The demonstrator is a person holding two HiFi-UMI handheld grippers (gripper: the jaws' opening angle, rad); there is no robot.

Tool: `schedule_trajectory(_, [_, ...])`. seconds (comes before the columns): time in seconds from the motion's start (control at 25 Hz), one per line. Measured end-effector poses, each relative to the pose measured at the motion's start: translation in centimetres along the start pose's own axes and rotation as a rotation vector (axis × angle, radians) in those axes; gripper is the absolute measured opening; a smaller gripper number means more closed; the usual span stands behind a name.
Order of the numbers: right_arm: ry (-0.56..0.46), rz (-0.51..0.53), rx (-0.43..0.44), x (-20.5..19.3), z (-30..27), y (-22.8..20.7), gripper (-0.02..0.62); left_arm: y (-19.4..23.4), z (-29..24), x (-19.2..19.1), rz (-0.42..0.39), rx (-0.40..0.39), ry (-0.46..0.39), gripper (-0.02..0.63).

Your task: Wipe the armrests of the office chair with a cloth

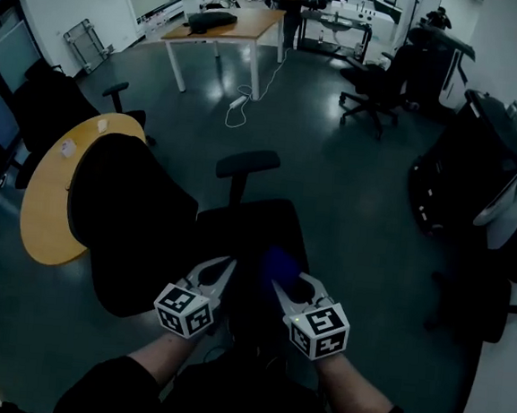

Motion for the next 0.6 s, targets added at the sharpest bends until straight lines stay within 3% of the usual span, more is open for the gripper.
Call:
schedule_trajectory(0.28, [-0.041, -0.006, -0.033, -0.2, 8.1, 2.0, 0.101, -5.6, 8.0, 2.4, -0.054, -0.026, -0.084, 0.015])
schedule_trajectory(0.6, [-0.105, -0.008, -0.151, -1.3, 10.8, 9.4, 0.101, -3.3, 14.7, 2.4, -0.017, -0.104, -0.123, 0.015])
Point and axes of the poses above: the fingertips, and each gripper's own axes: z backward along the fingers, y to its left, x out of its top, the point moved 5 cm from there along z, backward along the fingers, and after that the axes turned 5 degrees about -y, right-handed, at the moved point
